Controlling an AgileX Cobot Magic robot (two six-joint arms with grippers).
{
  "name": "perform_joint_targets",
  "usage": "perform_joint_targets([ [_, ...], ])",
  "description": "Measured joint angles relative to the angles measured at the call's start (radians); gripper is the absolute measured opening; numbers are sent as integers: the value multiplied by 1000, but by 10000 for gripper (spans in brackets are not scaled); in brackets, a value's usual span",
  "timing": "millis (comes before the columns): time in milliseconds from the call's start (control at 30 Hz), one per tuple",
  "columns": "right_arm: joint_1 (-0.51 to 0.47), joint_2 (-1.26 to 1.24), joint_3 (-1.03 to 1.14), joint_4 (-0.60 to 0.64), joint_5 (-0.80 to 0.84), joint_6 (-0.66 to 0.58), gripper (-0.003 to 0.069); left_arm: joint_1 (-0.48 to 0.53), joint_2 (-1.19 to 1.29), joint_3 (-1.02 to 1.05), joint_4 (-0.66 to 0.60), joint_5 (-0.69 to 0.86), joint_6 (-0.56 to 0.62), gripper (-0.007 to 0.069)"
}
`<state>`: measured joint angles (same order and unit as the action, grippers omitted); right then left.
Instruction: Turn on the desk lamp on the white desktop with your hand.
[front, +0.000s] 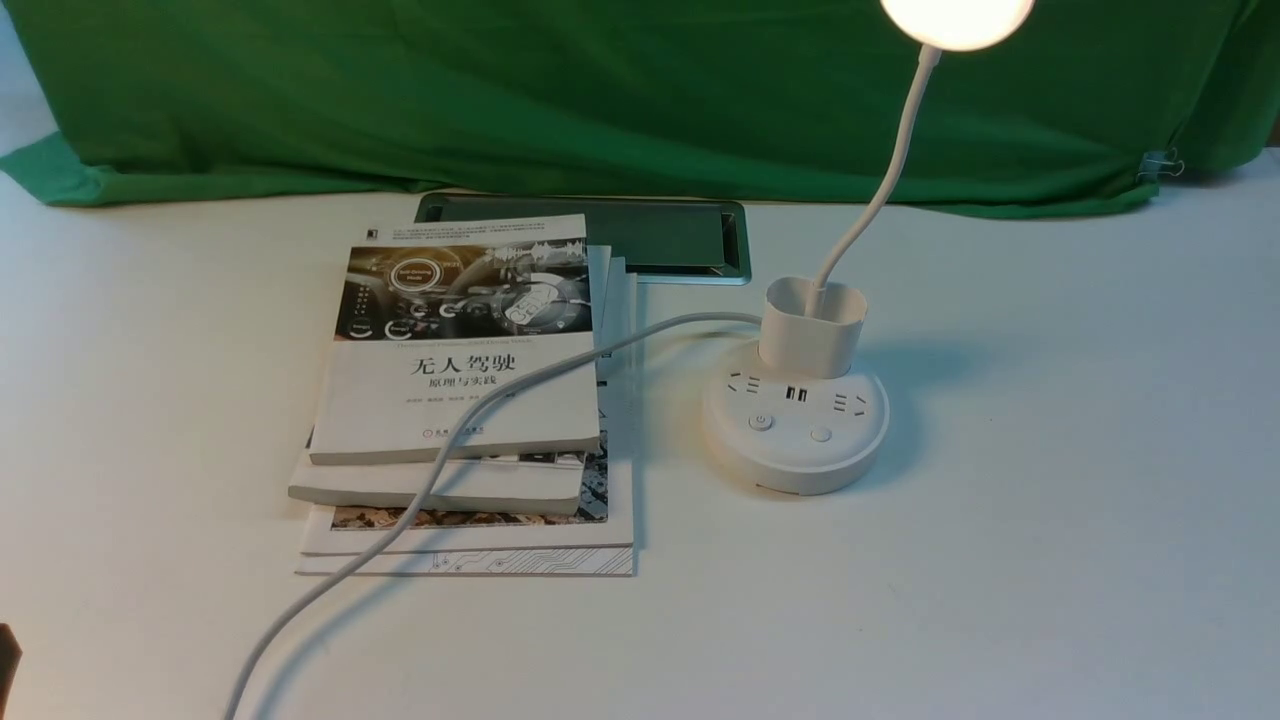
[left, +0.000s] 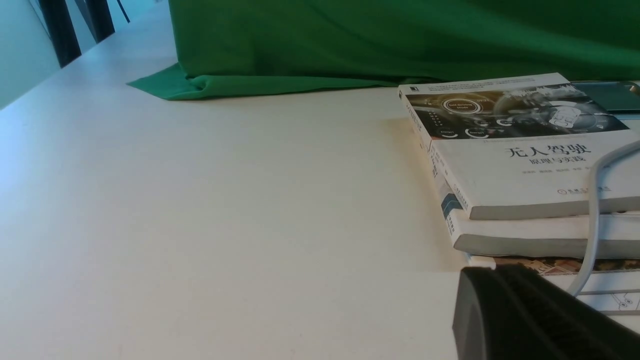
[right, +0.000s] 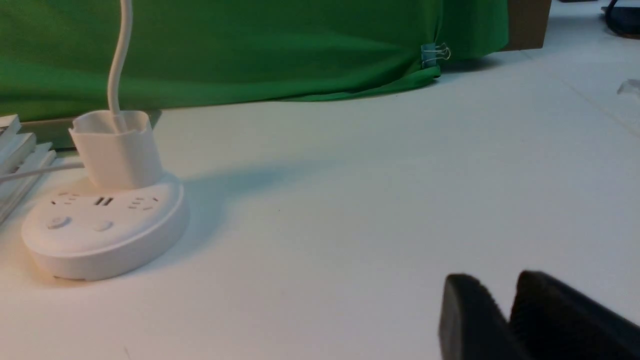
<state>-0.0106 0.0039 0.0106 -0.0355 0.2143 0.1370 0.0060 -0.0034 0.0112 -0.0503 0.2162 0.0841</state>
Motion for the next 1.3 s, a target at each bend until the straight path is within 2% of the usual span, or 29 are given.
perform_joint_targets([
  [533,0,0,0,0,0,0,234,0,0,0,0,0,0,21],
  [1300,0,0,0,0,0,1,238,0,0,0,0,0,0,21],
])
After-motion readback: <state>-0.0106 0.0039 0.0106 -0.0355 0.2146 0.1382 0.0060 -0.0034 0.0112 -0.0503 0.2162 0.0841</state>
